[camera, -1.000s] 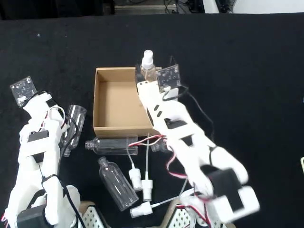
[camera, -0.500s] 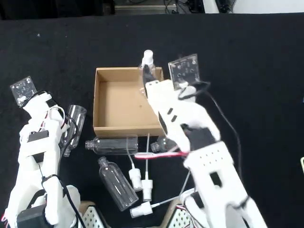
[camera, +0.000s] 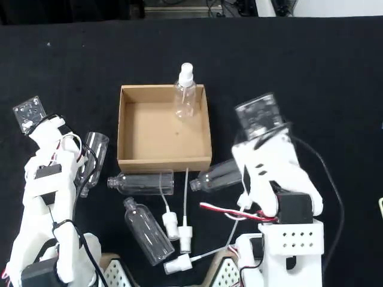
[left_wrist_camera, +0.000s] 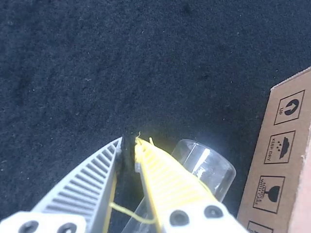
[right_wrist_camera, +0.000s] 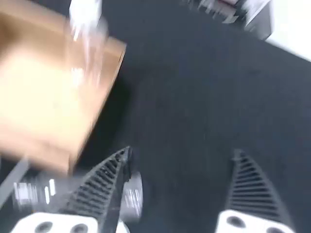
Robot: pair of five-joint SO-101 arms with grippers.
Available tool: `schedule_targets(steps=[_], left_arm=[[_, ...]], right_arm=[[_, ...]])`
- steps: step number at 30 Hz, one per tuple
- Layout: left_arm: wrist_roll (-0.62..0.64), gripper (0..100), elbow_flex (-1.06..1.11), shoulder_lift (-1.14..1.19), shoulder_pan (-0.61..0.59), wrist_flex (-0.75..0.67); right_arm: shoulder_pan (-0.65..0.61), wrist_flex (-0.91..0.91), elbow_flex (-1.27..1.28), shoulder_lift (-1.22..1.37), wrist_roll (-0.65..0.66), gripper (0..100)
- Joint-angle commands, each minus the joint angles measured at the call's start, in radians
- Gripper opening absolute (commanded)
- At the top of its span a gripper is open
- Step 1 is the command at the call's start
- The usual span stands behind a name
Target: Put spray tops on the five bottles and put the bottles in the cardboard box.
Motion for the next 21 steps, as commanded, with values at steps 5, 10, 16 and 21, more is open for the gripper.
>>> schedule_targets(steps=[5, 10, 16, 21], left_arm=[[0.002, 3, -0.004, -0.008, 0.007, -0.018], [0.002, 3, -0.004, -0.008, 0.007, -0.018], [0.002, 3, -0.004, -0.008, 0.007, -0.018], [0.002, 3, -0.004, -0.008, 0.007, -0.018]], right_arm=[[-0.020, 0.252, 0.012, 0.067, 0.525, 31.4], [-0.025, 0.216, 0.022, 0.206, 0.629, 31.7], [-0.069, 0.218, 0.019, 0.401, 0.776, 31.8], [-0.112, 0.187, 0.015, 0.495, 0.885, 31.8]])
